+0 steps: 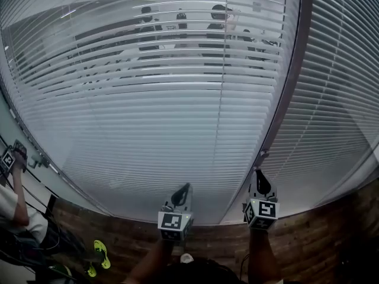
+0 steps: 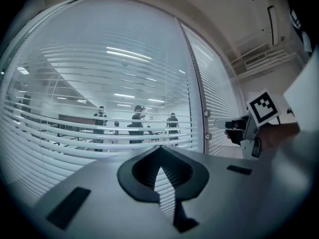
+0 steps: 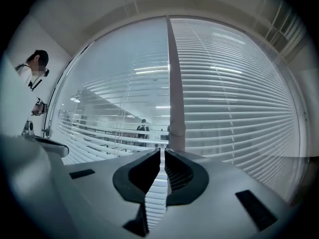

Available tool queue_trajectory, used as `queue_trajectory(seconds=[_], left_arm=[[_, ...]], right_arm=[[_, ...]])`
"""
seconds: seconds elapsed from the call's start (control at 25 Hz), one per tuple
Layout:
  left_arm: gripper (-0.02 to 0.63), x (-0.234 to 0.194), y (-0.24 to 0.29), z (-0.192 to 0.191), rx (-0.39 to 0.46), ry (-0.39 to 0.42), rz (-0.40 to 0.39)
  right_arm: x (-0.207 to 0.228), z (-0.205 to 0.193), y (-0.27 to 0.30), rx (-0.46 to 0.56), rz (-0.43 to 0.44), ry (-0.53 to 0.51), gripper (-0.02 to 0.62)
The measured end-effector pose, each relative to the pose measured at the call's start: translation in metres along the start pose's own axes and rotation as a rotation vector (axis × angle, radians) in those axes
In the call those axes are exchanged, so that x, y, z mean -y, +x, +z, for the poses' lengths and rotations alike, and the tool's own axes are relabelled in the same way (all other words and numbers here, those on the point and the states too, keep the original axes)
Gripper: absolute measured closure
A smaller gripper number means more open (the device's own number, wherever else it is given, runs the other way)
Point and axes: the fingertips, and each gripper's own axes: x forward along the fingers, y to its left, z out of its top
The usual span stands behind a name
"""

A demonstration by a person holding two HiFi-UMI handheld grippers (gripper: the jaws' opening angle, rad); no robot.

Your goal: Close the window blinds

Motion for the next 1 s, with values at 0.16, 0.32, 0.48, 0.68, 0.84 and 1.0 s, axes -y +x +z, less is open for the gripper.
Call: queue_trajectory(seconds=[0.16,0.32,0.48,0.68,0.84,1.0], left_arm=[[0.606,0.005,0.002,-0.005,-0.002,-0.005,-0.041],[0.606,0.006,0.003,-0.006,-0.006,-0.010,-0.051],[0.606,0.009,0.003,-0.005,-0.001,-0.011,-0.072],[0.606,0.014,0.003,-0.007,-0.006,-0.016,-0.087],[0.606,0.013,0.003,-0.010,-0.011,-0.023,-0.088],[0.606,0.010,0.003,-0.011,-0.013,-0.030,-0.080]], right_arm=[[0.009,0.010,0.007,0.008,-0.051,-0.021,0.549],[0.017,0.018,0.014,0.016,-0.097,-0.032,0.516],[0.025,0.027,0.020,0.036,-0.142,-0.025,0.484],[0.029,0.035,0.027,0.044,-0.142,-0.005,0.480],[0.030,0.038,0.030,0.040,-0.133,-0.011,0.480],[0.033,0.038,0.033,0.033,-0.125,-0.009,0.480]])
